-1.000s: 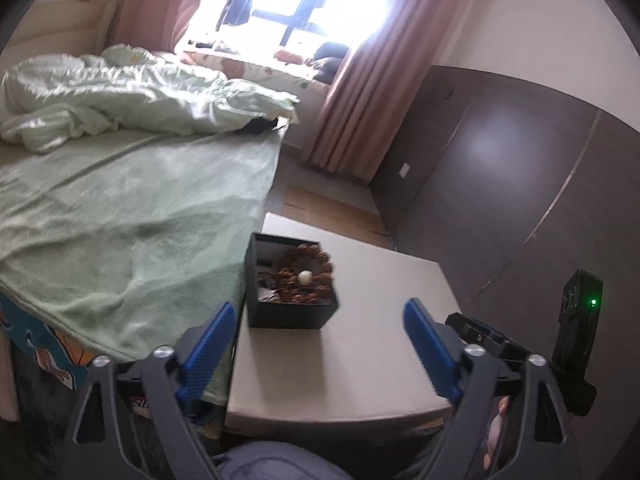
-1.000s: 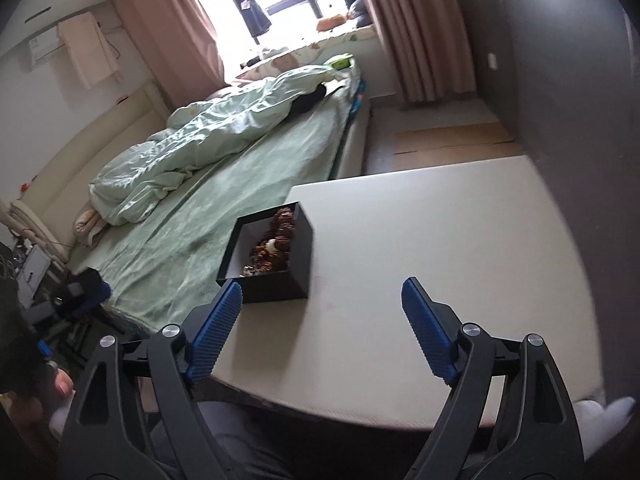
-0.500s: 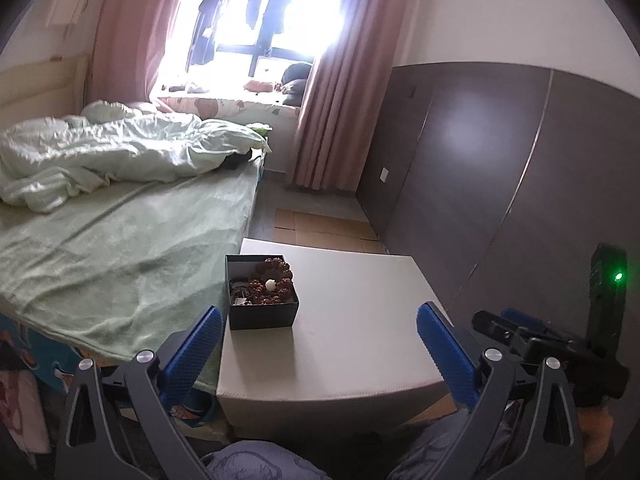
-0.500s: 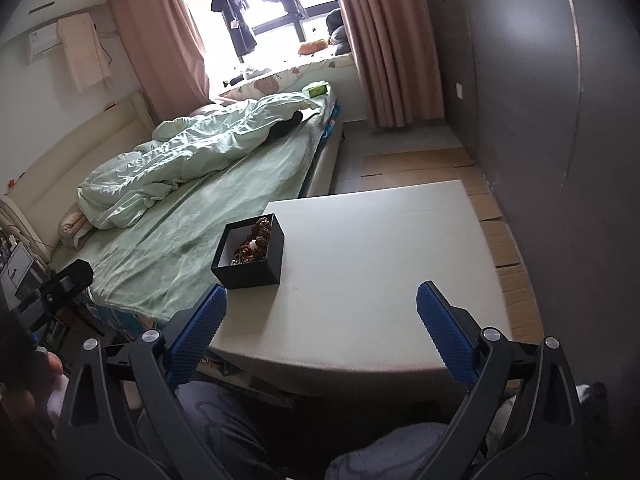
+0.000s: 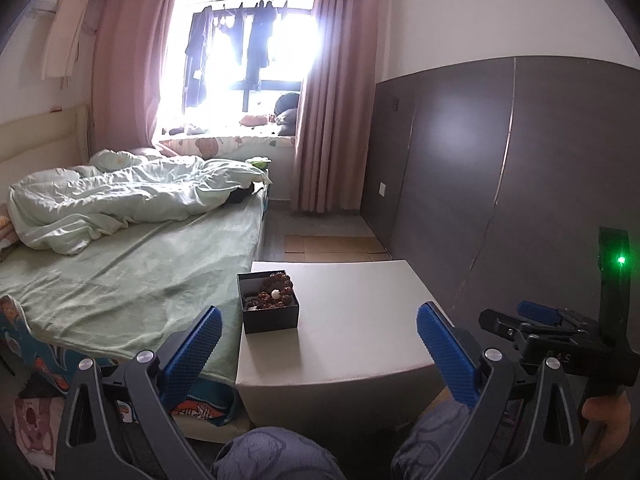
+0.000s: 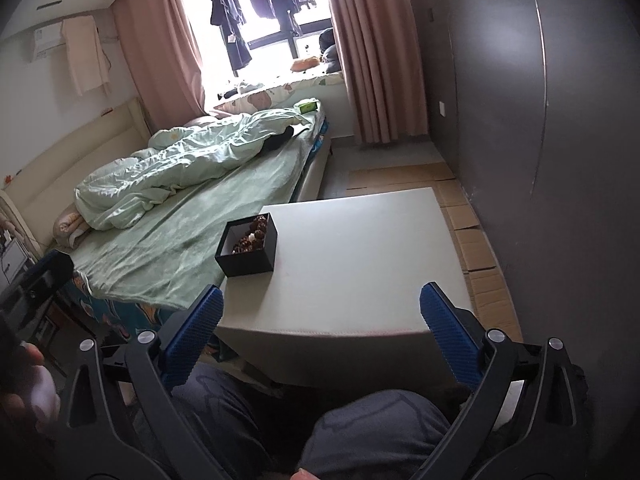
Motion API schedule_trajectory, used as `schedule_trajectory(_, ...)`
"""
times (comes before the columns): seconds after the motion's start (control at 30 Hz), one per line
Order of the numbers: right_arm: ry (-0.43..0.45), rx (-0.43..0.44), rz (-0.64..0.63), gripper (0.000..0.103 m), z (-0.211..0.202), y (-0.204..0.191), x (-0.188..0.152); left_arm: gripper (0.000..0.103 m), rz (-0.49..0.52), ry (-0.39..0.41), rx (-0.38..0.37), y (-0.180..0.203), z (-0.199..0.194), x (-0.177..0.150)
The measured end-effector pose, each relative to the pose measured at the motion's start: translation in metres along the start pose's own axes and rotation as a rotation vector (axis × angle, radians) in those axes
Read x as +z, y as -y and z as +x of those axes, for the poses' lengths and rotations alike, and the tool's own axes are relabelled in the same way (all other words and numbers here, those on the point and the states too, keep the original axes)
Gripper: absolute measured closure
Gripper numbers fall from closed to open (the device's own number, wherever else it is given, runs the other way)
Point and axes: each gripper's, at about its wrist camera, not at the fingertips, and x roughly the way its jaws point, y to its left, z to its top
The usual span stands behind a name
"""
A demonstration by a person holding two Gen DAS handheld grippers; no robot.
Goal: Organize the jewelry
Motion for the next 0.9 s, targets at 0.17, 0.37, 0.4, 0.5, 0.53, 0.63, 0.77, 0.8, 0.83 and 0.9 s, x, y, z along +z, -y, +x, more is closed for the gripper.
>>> schedule_trajectory(0.17, 0.015, 0.005, -0.01, 0.005, -0.013, 0.0, -0.007, 0.008, 0.007, 0.016, 0.011, 0.005, -0.016, -0.006)
schedule_trajectory(0.37, 0.021, -0.011, -0.006, 0.005, -0.022, 0.005, -0.012, 0.008, -0.023, 0.037, 0.008, 0.005, -0.025, -0.009)
schedule_trajectory(0.4, 0.018, -0.015, -0.007, 0.005, -0.022, 0.005, -0.013, 0.008, -0.031, 0.035, 0.012, 0.005, -0.026, -0.01)
schedule_trajectory(0.5, 0.013, -0.028, -0.015, 0.005, -0.022, 0.007, -0.017, 0.008, -0.046, 0.034, 0.015, 0.005, -0.028, -0.011)
schedule_trajectory(0.53, 0.012, -0.03, -0.016, 0.005, -0.022, 0.007, -0.018, 0.008, -0.048, 0.035, 0.009, 0.006, -0.028, -0.011)
schedule_trajectory(0.63, 0.006, -0.031, -0.01, 0.005, -0.022, 0.009, -0.02, 0.008, -0.045, 0.033, -0.002, 0.006, -0.028, -0.013)
schedule_trajectory(0.77, 0.0, -0.008, 0.009, 0.005, -0.027, 0.009, -0.018, 0.008, -0.041, 0.027, -0.003, 0.007, -0.027, -0.016)
schedule_trajectory(0.8, 0.001, -0.008, 0.01, 0.005, -0.028, 0.01, -0.017, 0.008, -0.041, 0.025, -0.002, 0.008, -0.028, -0.016)
schedule_trajectory(0.83, 0.005, -0.01, 0.009, 0.005, -0.03, 0.009, -0.016, 0.008, -0.042, 0.021, -0.002, 0.007, -0.027, -0.018)
schedule_trajectory(0.9, 0.015, -0.007, 0.003, 0.005, -0.035, 0.007, -0.015, 0.008, -0.043, 0.018, -0.002, 0.006, -0.027, -0.019)
